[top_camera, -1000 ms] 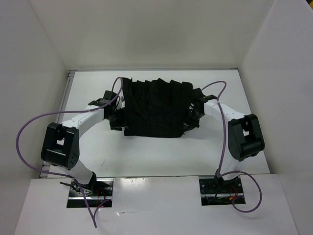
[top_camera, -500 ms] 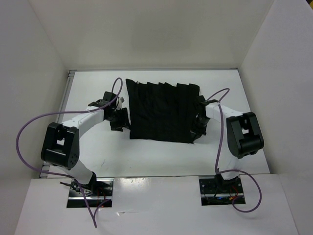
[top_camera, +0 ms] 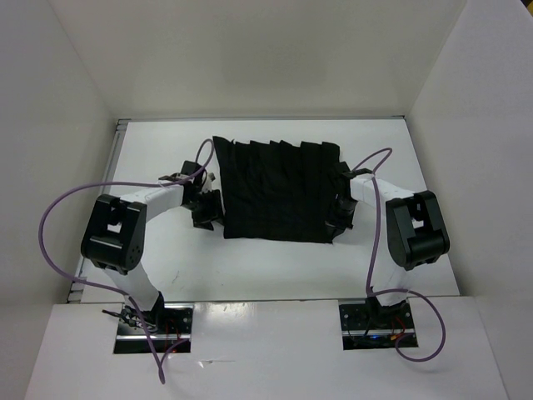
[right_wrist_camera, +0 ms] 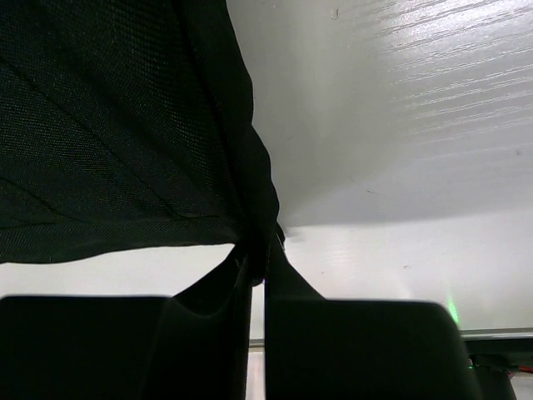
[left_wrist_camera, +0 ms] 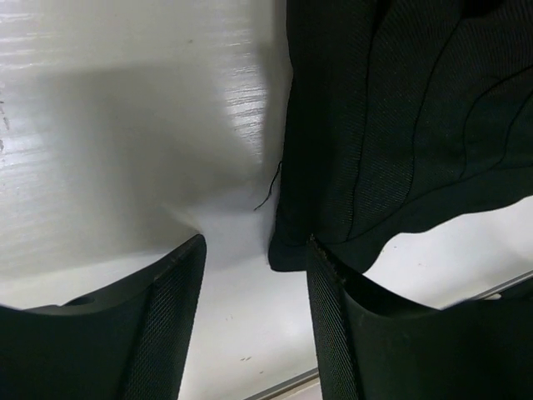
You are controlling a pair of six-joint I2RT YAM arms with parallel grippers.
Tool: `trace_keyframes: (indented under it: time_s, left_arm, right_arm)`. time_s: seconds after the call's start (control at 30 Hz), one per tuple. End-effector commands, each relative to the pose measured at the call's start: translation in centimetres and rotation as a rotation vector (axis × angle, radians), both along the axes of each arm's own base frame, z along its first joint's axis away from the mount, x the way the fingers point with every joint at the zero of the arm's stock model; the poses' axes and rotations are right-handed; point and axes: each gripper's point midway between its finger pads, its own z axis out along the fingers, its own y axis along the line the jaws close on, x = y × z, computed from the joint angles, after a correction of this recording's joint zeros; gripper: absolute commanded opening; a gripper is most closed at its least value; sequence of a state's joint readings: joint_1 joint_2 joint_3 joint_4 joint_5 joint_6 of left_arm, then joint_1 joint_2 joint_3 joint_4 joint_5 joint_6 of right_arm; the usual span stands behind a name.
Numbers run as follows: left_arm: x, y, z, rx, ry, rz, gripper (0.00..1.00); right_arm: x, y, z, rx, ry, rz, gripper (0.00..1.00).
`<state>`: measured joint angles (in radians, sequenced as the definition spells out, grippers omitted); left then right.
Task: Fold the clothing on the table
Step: Fold the skirt
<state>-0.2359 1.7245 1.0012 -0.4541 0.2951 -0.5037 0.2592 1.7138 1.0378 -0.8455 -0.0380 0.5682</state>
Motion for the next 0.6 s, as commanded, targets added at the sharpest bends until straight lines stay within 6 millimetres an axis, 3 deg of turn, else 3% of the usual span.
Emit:
trace_keyframes:
  time_s: [0.0,0.27,0.37,0.43,0.53,0.57]
  left_arm:
    - [0.6,-0.6,-0.4,-0.035,-0.002,-0.011,0.59]
    - [1.2,-1.6,-2.1,0.006,0.021,-0.034,0.55]
    - [0.9,-1.8,-3.0,0.046,0.037,-0.047,0.43]
    - [0.5,-1.6,-3.8,0.091,0.06,-0.055,0.26]
    - [-0.1,-1.2,-4.9,0.134,0.087,-0.056,0.16]
    - [-0.3,-1.3,-5.4,0.148,0.097,-0.064,0.01]
  right_arm:
    - [0.6,-0.1,0.8,-0.023,-0.021,-0.013,0.0]
    - [0.5,0.2,0.8,-0.022,-0.021,-0.013,0.0]
    - [0.5,0.2,0.6,-0.022,-0.023,-0.013,0.0]
    - [0.5,0.2,0.6,-0.022,-0.023,-0.013,0.0]
    - [0.5,0.2,0.6,-0.022,-0.023,-0.013,0.0]
    - [0.5,0.2,0.6,-0.022,-0.023,-0.013,0.0]
